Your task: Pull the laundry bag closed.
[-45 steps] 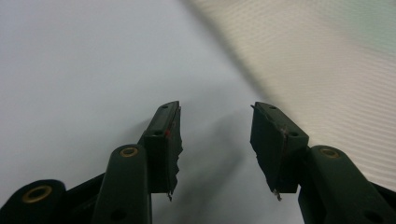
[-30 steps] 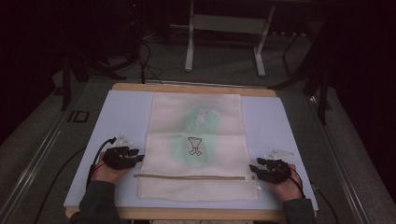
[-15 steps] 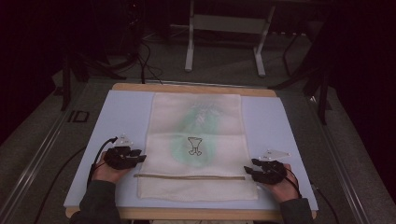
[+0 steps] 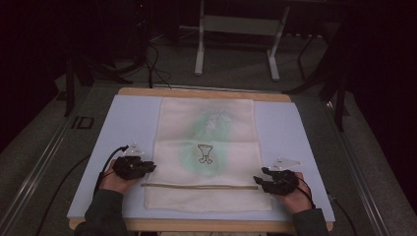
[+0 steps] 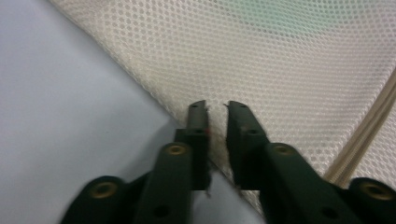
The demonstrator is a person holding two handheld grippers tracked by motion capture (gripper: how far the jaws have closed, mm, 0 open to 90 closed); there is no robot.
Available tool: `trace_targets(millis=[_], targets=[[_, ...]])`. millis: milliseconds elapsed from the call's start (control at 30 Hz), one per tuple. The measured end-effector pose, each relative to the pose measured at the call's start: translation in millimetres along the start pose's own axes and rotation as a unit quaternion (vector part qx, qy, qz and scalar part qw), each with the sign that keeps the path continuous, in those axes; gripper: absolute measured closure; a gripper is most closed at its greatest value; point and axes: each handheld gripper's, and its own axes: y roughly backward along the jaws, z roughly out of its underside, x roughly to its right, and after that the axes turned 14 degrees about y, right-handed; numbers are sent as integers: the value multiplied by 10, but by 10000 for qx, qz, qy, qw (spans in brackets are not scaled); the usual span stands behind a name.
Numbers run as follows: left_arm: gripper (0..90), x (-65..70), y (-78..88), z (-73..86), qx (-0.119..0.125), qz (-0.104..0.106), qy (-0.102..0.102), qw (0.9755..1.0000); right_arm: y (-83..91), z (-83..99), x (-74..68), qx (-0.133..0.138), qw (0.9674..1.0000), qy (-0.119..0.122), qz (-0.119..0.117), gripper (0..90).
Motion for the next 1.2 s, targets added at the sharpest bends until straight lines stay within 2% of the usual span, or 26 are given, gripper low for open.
trace_targets(millis=[167,367,533,767,1200], targets=[[892,-12,17,3,8,57,-6,10000,-5,-16,-15,-14,10000,28,-4,493],[899,2,27,-3,30,66,-57,10000,-22,-42,-42,6,10000,46,-61,492],[899,28,41,-14,105,181,-138,9997,-22,-77,-69,54,9999,85,-105,493],[899,38,-17,-10,-144,19,-210,9997,-30,-119,-106,95,9997,157,-175,496],[899,37,-32,-4,-159,-4,-260,9995,-77,-203,-210,179,9988,268,-377,499]])
